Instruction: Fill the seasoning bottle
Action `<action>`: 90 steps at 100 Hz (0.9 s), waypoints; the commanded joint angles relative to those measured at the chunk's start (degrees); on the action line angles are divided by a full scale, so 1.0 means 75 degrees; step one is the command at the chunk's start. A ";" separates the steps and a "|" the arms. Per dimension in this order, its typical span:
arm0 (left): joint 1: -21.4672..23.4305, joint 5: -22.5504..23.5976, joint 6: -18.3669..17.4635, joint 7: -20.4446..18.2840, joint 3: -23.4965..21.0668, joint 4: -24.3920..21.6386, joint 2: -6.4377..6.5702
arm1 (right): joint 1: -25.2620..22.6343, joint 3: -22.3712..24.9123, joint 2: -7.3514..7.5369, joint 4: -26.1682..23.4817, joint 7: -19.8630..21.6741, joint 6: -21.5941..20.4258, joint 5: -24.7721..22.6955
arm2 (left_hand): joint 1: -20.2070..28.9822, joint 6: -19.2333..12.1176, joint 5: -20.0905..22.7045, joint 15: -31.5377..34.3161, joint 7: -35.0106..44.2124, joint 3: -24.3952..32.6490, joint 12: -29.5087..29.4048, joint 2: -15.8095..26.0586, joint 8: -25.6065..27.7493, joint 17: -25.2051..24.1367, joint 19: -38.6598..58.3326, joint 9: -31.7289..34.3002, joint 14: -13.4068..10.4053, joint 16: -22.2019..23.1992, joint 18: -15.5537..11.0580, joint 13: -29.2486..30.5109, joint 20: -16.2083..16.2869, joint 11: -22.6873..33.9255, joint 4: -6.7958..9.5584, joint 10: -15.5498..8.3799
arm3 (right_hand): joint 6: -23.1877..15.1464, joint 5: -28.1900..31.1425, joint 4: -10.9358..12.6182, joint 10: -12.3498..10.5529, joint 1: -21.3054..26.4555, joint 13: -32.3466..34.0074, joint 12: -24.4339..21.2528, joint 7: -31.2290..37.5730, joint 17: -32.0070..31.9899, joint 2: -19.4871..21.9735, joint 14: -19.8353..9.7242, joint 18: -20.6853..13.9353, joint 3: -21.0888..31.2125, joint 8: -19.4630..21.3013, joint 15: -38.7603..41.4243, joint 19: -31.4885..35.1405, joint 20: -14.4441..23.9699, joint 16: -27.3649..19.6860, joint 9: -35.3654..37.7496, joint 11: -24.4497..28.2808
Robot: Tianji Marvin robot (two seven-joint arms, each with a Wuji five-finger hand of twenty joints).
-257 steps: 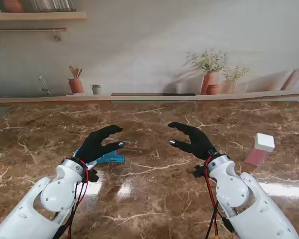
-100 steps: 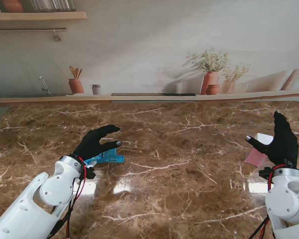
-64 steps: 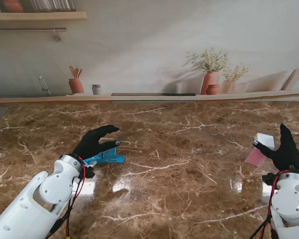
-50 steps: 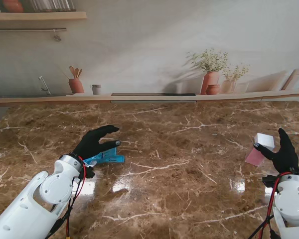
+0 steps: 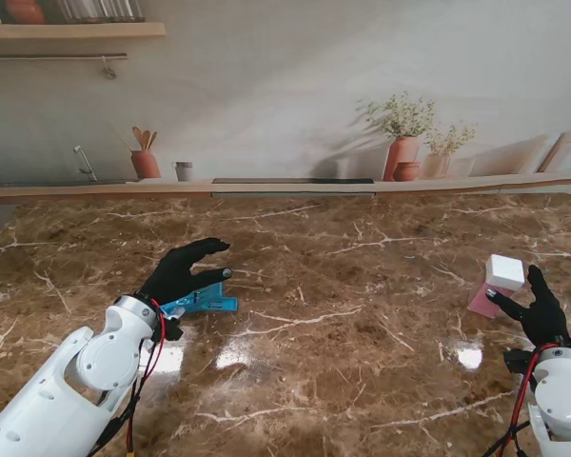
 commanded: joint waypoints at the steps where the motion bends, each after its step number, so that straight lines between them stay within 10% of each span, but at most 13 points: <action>1: 0.0014 0.0006 0.0017 0.0010 0.0044 -0.0037 -0.0004 | 0.0007 -0.0042 0.0016 0.0218 0.0163 0.0005 0.0057 | 0.0005 -0.0089 0.0214 -0.0116 -0.0001 -0.0260 -0.0066 0.0225 0.0119 -0.0114 -0.0106 -0.0258 -0.0389 -0.0062 -0.0363 -0.0210 -0.0067 0.0043 0.0145 -0.0096 | -0.0060 -0.0144 -0.0304 -0.0287 0.0315 0.0255 0.0103 -0.0025 0.0017 -0.0202 -0.0170 -0.0117 -0.0146 0.0106 -0.0010 0.0135 0.0171 0.0025 0.0170 0.0069; 30: 0.0036 0.0058 0.0110 -0.0116 0.0058 -0.0207 0.0027 | 0.0481 -0.0360 0.0137 0.0787 0.0646 0.0020 0.0040 | 0.0018 -0.0154 0.0338 -0.0106 0.0112 -0.0262 -0.0072 0.0297 0.0195 -0.0116 -0.0088 -0.0230 -0.0378 -0.0056 -0.0369 -0.0178 -0.0058 0.0045 0.0136 -0.0101 | -0.0113 -0.0179 -0.0341 -0.0536 0.0930 0.0747 0.0628 0.0001 0.0172 -0.0333 -0.0163 0.0006 -0.0363 0.0486 0.0262 0.0211 0.0324 0.0226 0.0817 0.0746; 44: 0.0110 0.0142 0.0120 -0.0085 0.0021 -0.0332 0.0031 | 0.0753 -0.0525 0.0143 0.1109 0.0711 -0.0007 0.0120 | 0.0046 -0.0218 0.0371 -0.0101 0.0154 -0.0260 -0.0072 0.0301 0.0236 -0.0108 -0.0080 -0.0216 -0.0393 -0.0053 -0.0360 -0.0158 -0.0054 0.0047 0.0135 -0.0122 | -0.0240 -0.0224 -0.0364 -0.0897 0.0975 0.1323 0.2418 0.0033 0.0165 -0.0336 -0.0068 0.0093 -0.0423 0.1073 0.1017 0.0328 0.0537 0.1280 0.1184 0.2341; 50: 0.0126 0.0152 0.0140 -0.0077 0.0013 -0.0359 0.0031 | 0.0859 -0.0598 0.0139 0.1240 0.0700 -0.0019 0.0131 | 0.0046 -0.0228 0.0380 -0.0104 0.0167 -0.0266 -0.0074 0.0299 0.0249 -0.0108 -0.0079 -0.0228 -0.0382 -0.0053 -0.0360 -0.0163 -0.0054 0.0041 0.0133 -0.0109 | -0.0404 -0.0305 -0.0367 -0.1115 0.0962 0.1358 0.3575 0.0107 0.0136 -0.0328 -0.0050 0.0095 -0.0451 0.2216 0.1762 0.0506 0.0831 0.2248 0.1337 0.3205; 66: 0.0134 0.0167 0.0179 -0.0083 0.0022 -0.0385 0.0033 | 0.1098 -0.0815 0.0113 0.1565 0.0616 -0.0012 0.0153 | 0.0063 -0.0223 0.0409 -0.0101 0.0190 -0.0264 -0.0075 0.0333 0.0277 -0.0104 -0.0074 -0.0228 -0.0380 -0.0050 -0.0360 -0.0162 -0.0052 0.0042 0.0130 -0.0102 | -0.1631 0.1412 -0.0372 -0.1031 0.0930 -0.0382 0.5154 0.2124 -0.0362 -0.0318 -0.0190 -0.0124 -0.0511 0.3748 0.3694 0.0594 0.1387 0.3529 0.0262 0.3969; 74: 0.0126 0.0160 0.0184 -0.0081 0.0037 -0.0388 0.0031 | 0.1240 -0.0947 0.0076 0.1782 0.0481 -0.0018 0.0170 | 0.0067 -0.0248 0.0407 -0.0103 0.0189 -0.0267 -0.0075 0.0338 0.0283 -0.0103 -0.0069 -0.0234 -0.0387 -0.0050 -0.0361 -0.0168 -0.0049 0.0042 0.0128 -0.0118 | -0.2225 0.1823 -0.0377 -0.0844 0.1003 -0.0631 0.4818 0.2894 -0.0488 -0.0357 -0.0165 -0.0161 -0.0502 0.4499 0.3003 0.0563 0.1598 0.2875 -0.0249 0.3387; 90: 0.0101 0.0159 0.0177 -0.0075 0.0066 -0.0382 0.0029 | 0.1535 -0.1215 -0.0047 0.2272 -0.0010 -0.0264 0.0235 | 0.0072 -0.0251 0.0439 -0.0095 0.0202 -0.0270 -0.0071 0.0348 0.0298 -0.0102 -0.0065 -0.0222 -0.0382 -0.0046 -0.0364 -0.0151 -0.0047 0.0050 0.0126 -0.0115 | -0.3170 0.2533 -0.0403 -0.0681 0.1091 -0.0679 0.1807 0.4494 -0.0174 -0.0403 -0.0429 -0.0150 -0.0541 0.6597 0.0576 0.0675 0.1933 0.1042 -0.0496 0.0827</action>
